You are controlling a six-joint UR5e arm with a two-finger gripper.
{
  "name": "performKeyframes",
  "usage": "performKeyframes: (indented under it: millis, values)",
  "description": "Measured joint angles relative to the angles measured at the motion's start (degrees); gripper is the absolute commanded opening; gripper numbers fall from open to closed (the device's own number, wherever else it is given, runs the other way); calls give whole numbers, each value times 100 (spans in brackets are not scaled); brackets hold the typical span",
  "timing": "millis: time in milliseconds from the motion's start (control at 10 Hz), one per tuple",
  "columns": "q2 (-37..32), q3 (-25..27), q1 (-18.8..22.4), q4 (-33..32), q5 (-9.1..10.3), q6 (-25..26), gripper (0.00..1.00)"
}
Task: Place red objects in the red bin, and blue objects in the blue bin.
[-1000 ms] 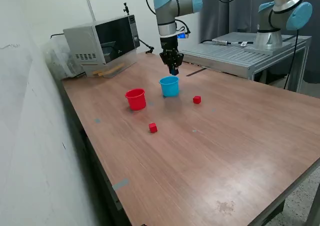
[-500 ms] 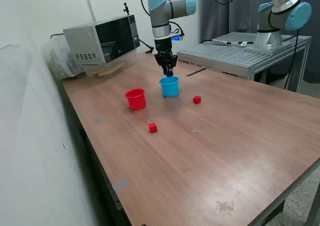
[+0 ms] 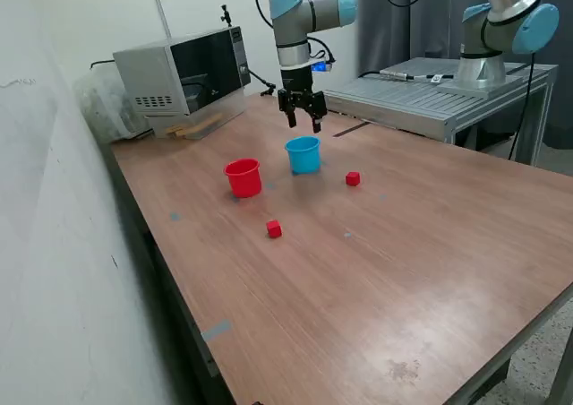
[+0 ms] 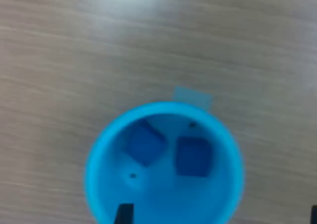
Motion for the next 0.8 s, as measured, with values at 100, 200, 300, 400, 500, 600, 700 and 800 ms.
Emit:
performKeyframes:
  millis: [100, 200, 300, 400, 500, 600, 700, 800]
  values:
    - [-126, 151, 149, -1, 7, -47, 100]
    - [-240, 304, 331, -2, 14, -127, 100]
    - [-336, 443, 525, -3, 21, -212, 100]
    - [-412, 562, 712, -5, 29, -284, 100]
    - [-469, 659, 873, -10, 65, -342, 100]
    - [-494, 720, 992, -17, 154, -396, 100]
    - [-472, 750, 1067, -24, 265, -445, 100]
    - [-401, 757, 1109, -31, 360, -481, 100]
